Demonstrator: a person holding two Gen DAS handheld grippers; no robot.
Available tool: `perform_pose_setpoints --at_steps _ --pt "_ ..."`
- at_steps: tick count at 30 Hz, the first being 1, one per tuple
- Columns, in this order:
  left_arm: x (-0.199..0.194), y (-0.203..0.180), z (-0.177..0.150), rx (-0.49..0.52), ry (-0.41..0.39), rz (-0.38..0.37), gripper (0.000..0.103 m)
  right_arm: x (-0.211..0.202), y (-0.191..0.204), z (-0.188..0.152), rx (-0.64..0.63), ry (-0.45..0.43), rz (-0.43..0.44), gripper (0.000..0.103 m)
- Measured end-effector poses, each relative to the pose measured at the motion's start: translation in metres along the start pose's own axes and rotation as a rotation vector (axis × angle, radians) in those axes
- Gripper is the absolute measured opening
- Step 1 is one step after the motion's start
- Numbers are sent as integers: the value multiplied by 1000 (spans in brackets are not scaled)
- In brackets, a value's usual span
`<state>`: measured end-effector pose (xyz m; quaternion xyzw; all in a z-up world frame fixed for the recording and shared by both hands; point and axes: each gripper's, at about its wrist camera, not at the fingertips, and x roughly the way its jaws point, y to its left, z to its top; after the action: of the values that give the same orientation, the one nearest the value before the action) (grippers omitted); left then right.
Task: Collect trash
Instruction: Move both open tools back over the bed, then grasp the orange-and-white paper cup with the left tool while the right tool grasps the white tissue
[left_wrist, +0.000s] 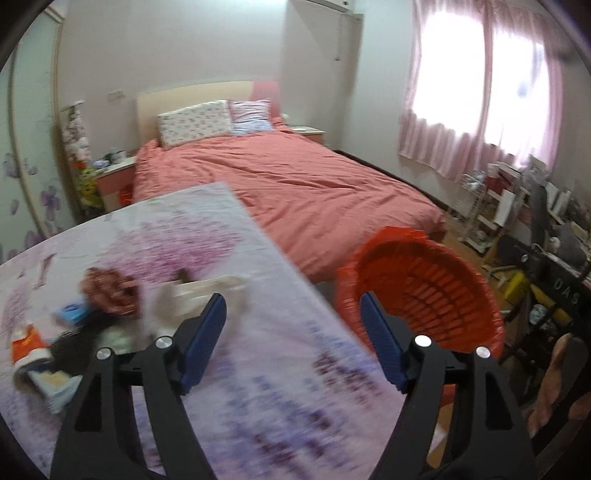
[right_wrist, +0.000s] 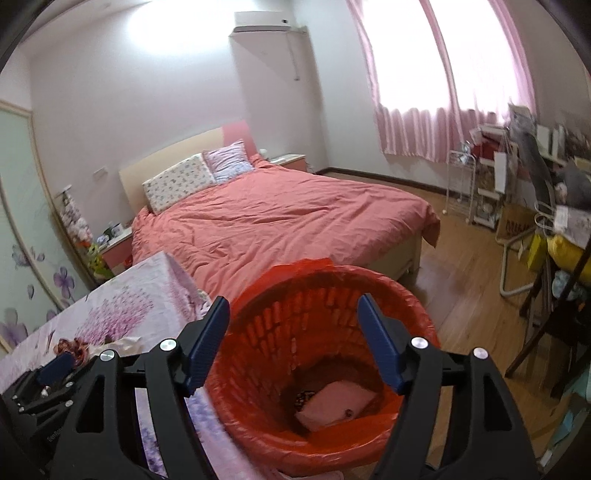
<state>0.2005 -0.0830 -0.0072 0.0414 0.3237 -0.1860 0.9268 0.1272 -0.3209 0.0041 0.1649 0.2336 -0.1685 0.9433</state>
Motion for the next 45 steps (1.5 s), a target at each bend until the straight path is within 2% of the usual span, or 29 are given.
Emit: perform_pose_setpoints --at_steps 3,9,18,22,25,28,36,40,44,45 --pt "-13 26 -8 -24 -4 50 75 -2 13 -4 -28 4 22 77" --pt "-39 94 -23 -123 5 157 77 -4 43 -17 -93 33 86 77" --pt "-81 206 -63 -271 11 359 77 -7 94 -44 -184 102 193 77" --pt "-93 237 -82 -303 24 419 76 -13 116 -56 -234 120 233 77" --pt "-96 254 -96 -318 45 441 69 -15 134 -65 -259 131 254 77" --pt "-91 262 -105 -332 70 433 60 -14 146 -70 -270 148 272 77" --pt "-61 275 -108 -367 126 433 39 -9 169 -83 -305 176 293 77" --pt "-51 288 -103 -396 124 446 35 2 173 -87 -311 190 290 77" --pt "-39 300 -97 -409 129 463 14 14 174 -90 -309 205 282 77" --pt "-38 304 -96 -418 128 461 14 17 174 -91 -309 207 281 77"
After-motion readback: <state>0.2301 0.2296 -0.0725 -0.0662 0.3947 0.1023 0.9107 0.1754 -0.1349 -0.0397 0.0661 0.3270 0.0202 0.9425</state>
